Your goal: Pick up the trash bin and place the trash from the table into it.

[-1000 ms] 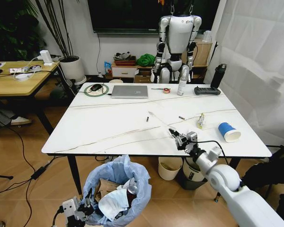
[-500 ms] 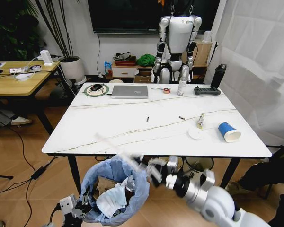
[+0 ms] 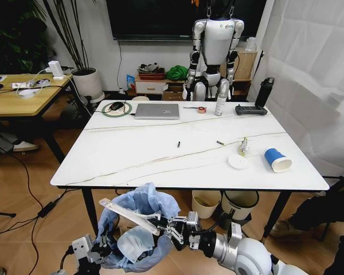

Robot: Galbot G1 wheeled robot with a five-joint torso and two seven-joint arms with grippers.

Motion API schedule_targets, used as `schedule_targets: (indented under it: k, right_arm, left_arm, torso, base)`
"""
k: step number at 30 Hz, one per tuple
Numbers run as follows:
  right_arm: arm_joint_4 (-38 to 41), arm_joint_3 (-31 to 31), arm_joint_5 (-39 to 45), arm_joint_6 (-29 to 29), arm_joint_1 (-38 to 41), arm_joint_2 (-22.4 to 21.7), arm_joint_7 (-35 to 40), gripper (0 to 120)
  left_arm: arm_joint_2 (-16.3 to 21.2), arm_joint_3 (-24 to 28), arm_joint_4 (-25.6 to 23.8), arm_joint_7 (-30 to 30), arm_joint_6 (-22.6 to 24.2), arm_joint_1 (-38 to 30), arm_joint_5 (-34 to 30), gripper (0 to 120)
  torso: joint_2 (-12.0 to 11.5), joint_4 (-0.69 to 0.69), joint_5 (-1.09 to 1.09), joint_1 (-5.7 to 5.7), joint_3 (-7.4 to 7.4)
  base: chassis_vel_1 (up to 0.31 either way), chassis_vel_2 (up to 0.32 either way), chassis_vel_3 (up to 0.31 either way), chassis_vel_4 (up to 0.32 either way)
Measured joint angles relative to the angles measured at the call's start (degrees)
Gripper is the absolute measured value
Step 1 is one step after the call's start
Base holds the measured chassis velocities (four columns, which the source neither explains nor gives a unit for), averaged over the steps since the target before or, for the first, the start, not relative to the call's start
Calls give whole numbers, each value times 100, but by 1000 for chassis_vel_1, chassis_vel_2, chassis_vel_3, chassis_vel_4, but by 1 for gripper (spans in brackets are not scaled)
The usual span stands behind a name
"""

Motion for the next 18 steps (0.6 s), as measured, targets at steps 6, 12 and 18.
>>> schedule_targets:
  k: [6,12,18]
  right_arm:
    - [7,57,-160,36,-48,-5,30,25]
    - [118,263,-71,73,22,86,234,48]
    - [79,452,329,-292,616,362,962,68]
  left_arm:
    - [7,-10,20,-13,9,-34,-10,0]
    - [21,-19,49,-19,16,-59,-38,0]
    - [29,-9,98,-22,19,-59,-38,0]
  torso:
    - [0,0,0,0,0]
    - [0,-1,0,0,0]
    - [0,0,-1,0,0]
  base:
    - [0,0,0,0]
    - [0,0,0,0]
    - [0,0,0,0]
